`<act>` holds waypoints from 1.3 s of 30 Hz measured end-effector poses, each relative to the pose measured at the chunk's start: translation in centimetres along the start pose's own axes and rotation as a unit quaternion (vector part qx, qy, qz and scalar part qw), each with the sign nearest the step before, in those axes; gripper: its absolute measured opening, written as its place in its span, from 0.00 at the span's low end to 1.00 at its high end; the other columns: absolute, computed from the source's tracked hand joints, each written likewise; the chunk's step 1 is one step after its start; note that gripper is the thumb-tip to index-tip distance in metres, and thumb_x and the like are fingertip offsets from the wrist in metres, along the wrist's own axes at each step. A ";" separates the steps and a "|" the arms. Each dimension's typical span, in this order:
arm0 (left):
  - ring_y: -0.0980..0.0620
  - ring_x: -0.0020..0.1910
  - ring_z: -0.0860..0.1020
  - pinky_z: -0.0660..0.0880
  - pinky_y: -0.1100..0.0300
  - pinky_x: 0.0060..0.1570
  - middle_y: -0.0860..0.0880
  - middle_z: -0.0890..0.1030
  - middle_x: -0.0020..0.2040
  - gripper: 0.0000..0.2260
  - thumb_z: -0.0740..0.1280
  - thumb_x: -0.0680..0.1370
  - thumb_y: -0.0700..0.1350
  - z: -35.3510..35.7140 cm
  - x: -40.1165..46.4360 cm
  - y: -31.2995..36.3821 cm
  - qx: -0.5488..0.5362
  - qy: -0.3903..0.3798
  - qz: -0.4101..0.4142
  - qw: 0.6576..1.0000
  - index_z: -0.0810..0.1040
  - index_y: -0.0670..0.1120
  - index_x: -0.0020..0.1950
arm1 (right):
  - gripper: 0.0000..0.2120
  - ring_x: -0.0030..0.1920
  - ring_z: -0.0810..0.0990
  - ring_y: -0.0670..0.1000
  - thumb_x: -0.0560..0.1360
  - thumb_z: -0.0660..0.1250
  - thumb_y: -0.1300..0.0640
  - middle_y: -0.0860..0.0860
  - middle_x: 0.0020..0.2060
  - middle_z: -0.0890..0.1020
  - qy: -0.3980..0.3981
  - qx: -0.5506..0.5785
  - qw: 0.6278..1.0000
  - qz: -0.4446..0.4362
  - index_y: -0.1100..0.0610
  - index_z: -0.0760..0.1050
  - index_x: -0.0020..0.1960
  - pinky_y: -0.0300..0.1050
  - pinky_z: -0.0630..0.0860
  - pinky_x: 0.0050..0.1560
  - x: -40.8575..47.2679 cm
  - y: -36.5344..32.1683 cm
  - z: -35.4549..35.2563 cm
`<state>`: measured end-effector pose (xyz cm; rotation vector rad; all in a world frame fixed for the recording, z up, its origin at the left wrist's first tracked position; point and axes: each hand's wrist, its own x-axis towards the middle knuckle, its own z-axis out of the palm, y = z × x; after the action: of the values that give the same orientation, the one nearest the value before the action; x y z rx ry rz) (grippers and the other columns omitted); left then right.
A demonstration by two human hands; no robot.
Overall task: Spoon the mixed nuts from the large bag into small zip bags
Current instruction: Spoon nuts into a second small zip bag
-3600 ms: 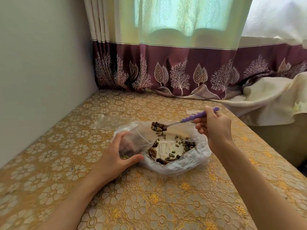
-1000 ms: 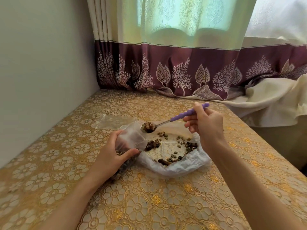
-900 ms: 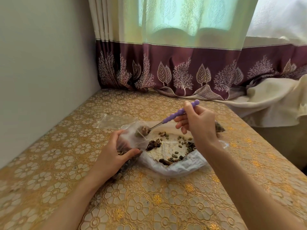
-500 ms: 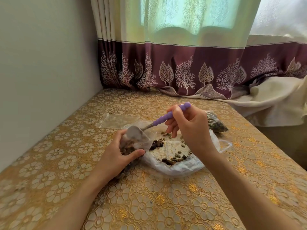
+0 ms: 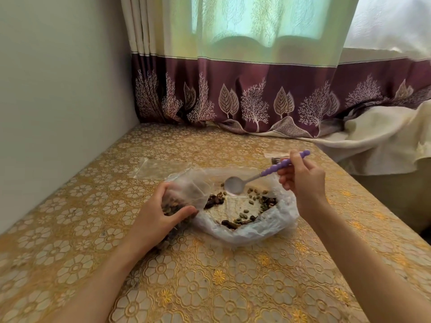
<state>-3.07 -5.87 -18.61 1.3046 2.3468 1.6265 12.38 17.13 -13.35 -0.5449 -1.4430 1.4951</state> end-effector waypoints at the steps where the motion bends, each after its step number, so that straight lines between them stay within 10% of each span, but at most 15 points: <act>1: 0.69 0.43 0.76 0.70 0.77 0.38 0.59 0.78 0.45 0.23 0.70 0.61 0.63 0.0 0.0 0.0 -0.001 0.000 0.001 1.000 0.70 0.57 0.52 | 0.16 0.23 0.72 0.45 0.81 0.59 0.55 0.57 0.31 0.77 -0.001 -0.026 1.000 0.011 0.60 0.74 0.38 0.35 0.66 0.21 0.5 0.3 -0.3; 23: 0.70 0.43 0.76 0.69 0.78 0.38 0.59 0.79 0.46 0.25 0.70 0.60 0.64 0.0 0.1 -0.1 0.010 0.001 0.005 1.000 0.70 0.57 0.53 | 0.18 0.23 0.64 0.44 0.82 0.54 0.52 0.51 0.26 0.72 -0.197 -0.302 0.924 0.130 0.58 0.71 0.38 0.33 0.57 0.18 6.1 -0.5 -0.4; 39: 0.70 0.43 0.76 0.69 0.78 0.38 0.58 0.79 0.46 0.24 0.71 0.62 0.60 -0.1 0.0 0.3 0.019 -0.011 0.000 1.000 0.69 0.56 0.53 | 0.16 0.17 0.63 0.42 0.80 0.57 0.57 0.52 0.26 0.75 -0.110 -0.221 0.945 0.215 0.59 0.71 0.35 0.32 0.54 0.16 6.1 0.6 -1.5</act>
<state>-2.94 -5.88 -18.35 1.3219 2.3778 1.5663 10.74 23.14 -12.45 -1.0490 -1.9456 1.6018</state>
